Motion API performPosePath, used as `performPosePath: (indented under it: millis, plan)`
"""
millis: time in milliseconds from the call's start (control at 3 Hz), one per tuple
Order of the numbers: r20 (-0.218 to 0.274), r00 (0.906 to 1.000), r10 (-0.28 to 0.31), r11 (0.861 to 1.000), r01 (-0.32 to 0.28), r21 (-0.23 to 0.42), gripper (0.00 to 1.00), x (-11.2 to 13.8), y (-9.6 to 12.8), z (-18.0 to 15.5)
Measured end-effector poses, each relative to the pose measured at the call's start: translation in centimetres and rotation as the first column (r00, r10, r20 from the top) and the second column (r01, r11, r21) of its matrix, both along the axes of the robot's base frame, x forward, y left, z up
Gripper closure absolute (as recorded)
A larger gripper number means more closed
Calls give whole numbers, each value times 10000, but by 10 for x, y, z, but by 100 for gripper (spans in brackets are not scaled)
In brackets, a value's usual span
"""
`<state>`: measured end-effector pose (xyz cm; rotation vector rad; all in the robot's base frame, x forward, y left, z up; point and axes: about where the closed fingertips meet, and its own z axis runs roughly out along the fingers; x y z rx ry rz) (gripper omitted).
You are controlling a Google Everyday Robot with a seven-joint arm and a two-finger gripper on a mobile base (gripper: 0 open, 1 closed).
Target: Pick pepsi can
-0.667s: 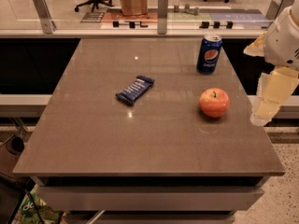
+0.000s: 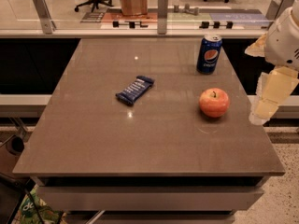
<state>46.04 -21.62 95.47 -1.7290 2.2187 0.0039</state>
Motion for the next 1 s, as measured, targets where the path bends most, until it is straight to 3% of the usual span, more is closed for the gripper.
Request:
performPosePath:
  millis: [333, 667, 1000]
  plan:
    - [113, 9962, -864, 9950, 857, 513, 0, 5, -7, -6]
    - [411, 9774, -2073, 9725, 2013, 1175, 0, 11, -18, -12]
    - [708, 9449, -3196, 9377, 3047, 1667, 0, 15, -38, -14]
